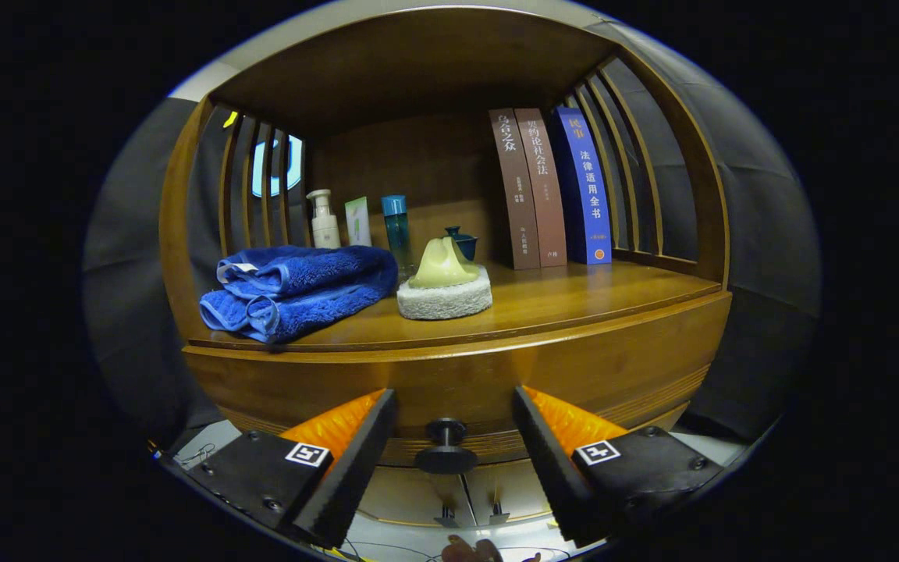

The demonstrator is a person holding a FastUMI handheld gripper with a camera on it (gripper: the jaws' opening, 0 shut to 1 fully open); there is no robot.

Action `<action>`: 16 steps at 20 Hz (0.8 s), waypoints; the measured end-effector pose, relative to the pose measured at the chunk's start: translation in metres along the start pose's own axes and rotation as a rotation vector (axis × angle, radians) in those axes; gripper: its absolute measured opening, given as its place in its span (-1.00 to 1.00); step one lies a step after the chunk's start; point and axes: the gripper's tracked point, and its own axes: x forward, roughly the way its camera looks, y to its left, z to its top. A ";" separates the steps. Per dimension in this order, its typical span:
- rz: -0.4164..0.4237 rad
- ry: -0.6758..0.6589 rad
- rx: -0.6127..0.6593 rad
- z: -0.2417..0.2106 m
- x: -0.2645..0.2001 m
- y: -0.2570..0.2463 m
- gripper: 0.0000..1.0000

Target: Pull open the drawer, take out the items inside it, and place them on the countertop above the cabinet.

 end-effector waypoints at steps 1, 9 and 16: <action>0.001 0.008 -0.005 -0.002 0.000 0.000 0.97; 0.047 0.008 -0.025 0.001 -0.052 0.016 0.99; 0.049 -0.076 -0.078 0.070 -0.139 0.026 0.99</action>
